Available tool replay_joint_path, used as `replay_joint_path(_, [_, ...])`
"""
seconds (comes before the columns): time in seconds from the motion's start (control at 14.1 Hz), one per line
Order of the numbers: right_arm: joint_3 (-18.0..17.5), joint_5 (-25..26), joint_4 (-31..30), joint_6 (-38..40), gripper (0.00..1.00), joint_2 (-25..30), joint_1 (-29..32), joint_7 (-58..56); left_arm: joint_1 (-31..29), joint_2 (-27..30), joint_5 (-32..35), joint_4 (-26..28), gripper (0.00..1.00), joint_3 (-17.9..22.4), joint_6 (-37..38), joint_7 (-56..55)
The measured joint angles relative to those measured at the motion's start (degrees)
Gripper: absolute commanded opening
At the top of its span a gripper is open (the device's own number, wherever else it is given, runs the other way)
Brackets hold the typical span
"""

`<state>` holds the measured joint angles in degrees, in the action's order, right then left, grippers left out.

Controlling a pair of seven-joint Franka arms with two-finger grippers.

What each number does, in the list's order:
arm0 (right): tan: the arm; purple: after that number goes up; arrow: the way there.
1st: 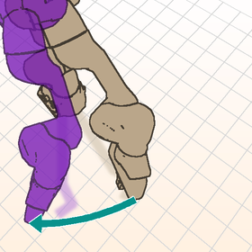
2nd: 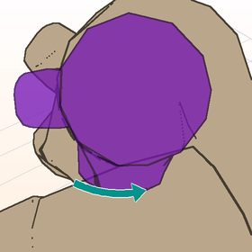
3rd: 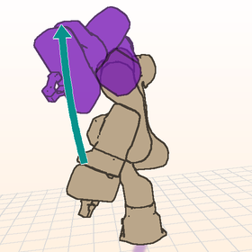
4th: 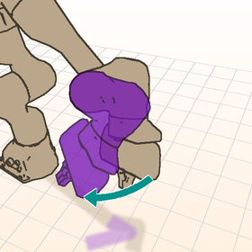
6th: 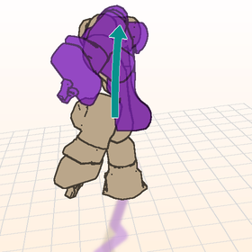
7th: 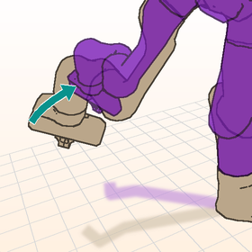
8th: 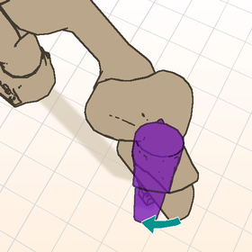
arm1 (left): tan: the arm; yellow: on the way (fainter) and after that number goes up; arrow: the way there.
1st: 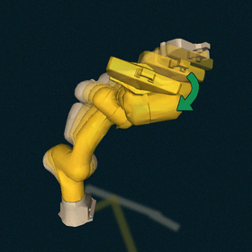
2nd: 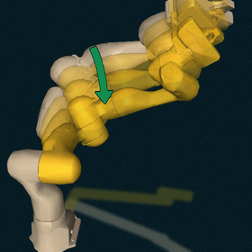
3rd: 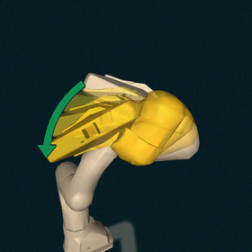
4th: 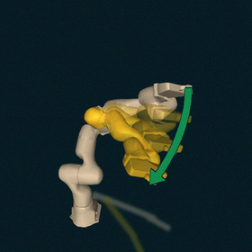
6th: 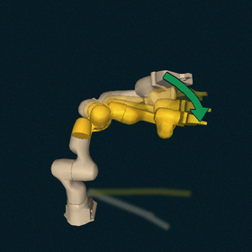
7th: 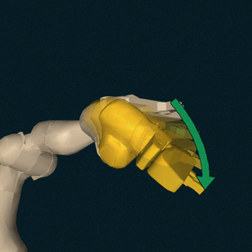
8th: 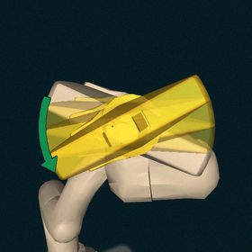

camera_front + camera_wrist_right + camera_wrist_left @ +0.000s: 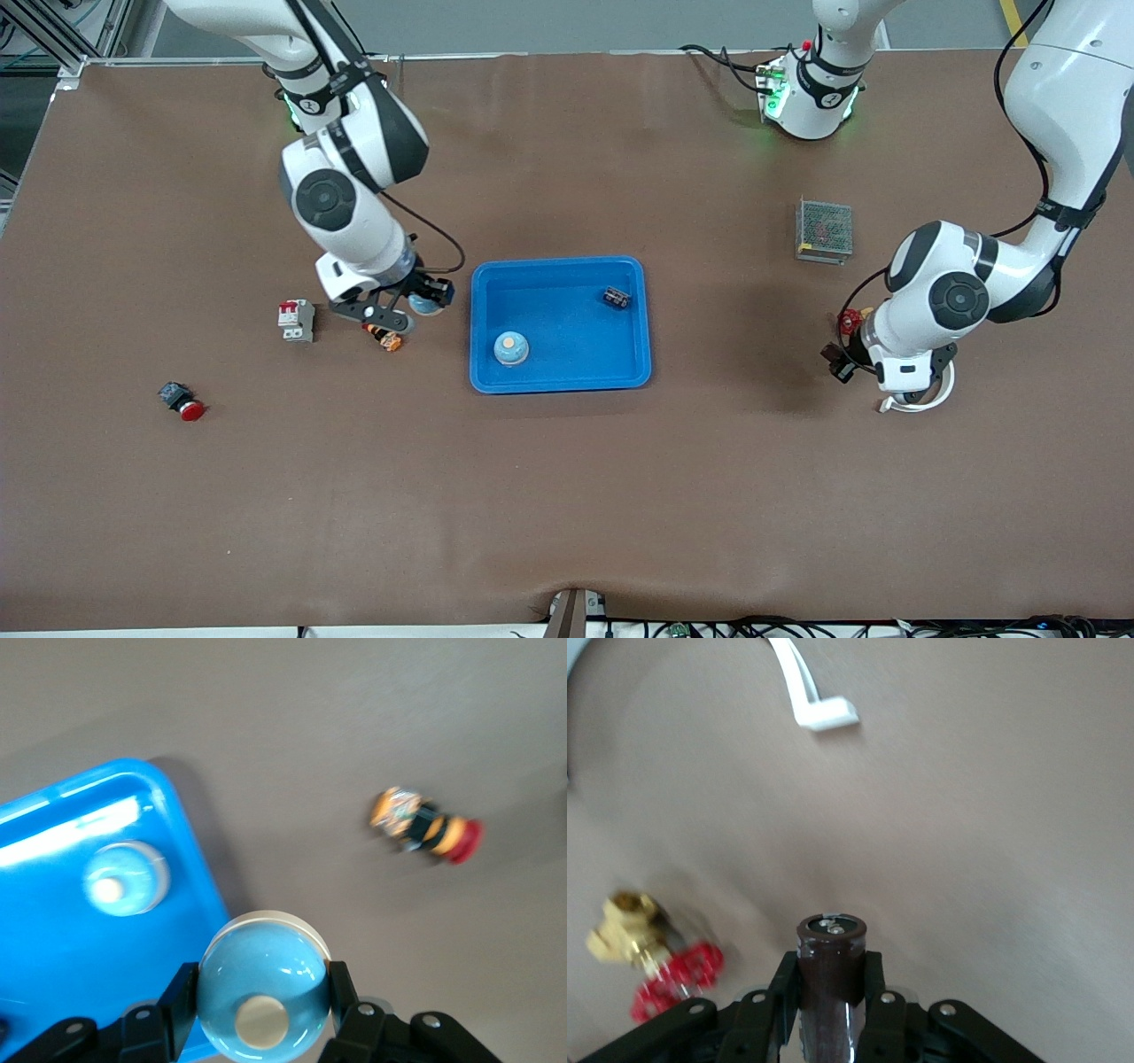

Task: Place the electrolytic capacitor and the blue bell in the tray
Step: 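Carry the bell and capacitor to the tray with the right and left grippers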

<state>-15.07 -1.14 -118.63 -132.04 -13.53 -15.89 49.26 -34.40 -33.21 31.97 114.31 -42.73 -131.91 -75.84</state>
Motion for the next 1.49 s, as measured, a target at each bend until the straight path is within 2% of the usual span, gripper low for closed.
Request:
replay_joint_path(0.28, [0.0,0.0,-1.9,-8.6,0.00,-3.4,-6.9,10.5,0.4,0.0,0.0,-0.2,0.00,-4.9,1.3,-9.2])
replay_joint_path(0.5, [0.2,0.1,-2.0,-12.8,0.00,-7.0,-9.4,14.0,4.0,0.0,0.0,-0.4,0.00,-6.5,1.4,-16.6])
replay_joint_path(0.85, [0.8,0.3,-2.0,-17.3,0.00,-10.5,-11.3,15.8,13.6,-0.7,0.0,-3.9,0.00,-6.6,1.4,-29.4])
replay_joint_path(1.2, [3.8,3.0,-1.1,-19.4,0.00,-13.3,-14.8,19.7,21.1,-5.5,0.0,-11.0,0.00,-6.1,1.4,-38.4])
replay_joint_path(1.49, [4.5,3.4,0.0,-19.8,0.00,-14.9,-15.4,20.1,28.5,-8.3,0.0,-15.7,0.00,-2.3,1.4,-42.7])
